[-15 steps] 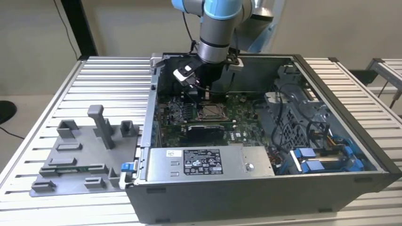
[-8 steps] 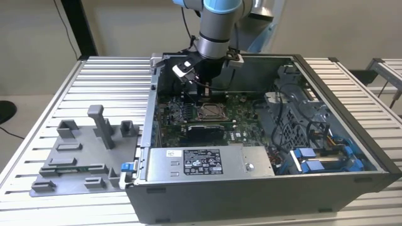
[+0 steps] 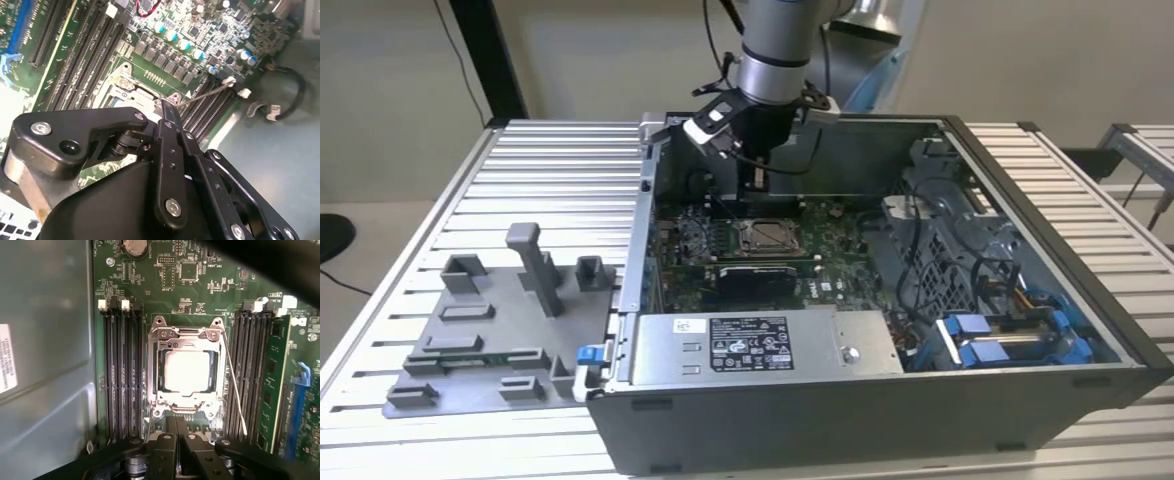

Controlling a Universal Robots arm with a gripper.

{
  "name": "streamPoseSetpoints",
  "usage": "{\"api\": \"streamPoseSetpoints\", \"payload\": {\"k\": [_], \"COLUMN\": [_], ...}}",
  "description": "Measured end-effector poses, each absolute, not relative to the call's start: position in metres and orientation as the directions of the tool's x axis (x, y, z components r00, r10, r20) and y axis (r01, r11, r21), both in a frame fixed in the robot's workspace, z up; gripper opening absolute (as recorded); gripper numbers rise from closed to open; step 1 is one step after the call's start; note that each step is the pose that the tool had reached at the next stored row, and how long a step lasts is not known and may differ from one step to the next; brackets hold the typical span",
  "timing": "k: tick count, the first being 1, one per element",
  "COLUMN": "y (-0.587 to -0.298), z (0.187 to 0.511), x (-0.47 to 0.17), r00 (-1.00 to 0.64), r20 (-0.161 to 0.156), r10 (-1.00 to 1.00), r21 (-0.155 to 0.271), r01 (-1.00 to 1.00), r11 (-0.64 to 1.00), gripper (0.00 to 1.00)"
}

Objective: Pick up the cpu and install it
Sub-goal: 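Close the cpu cover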

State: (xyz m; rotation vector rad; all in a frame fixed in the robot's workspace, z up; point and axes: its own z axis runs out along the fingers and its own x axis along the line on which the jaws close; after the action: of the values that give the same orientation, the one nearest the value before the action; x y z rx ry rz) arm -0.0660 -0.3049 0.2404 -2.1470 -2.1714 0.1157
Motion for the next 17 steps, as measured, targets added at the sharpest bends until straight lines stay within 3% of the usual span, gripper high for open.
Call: {"api": "streamPoseSetpoints", "payload": {"k": [17], "y": [-0.322], "z": [0.244], "x": [-0.087], "r00": [-0.011], "r20": [0.008], "r10": [1.0], "r21": [-0.113], "r01": [0.994], "r11": [0.012], "gripper": [0.0]}}
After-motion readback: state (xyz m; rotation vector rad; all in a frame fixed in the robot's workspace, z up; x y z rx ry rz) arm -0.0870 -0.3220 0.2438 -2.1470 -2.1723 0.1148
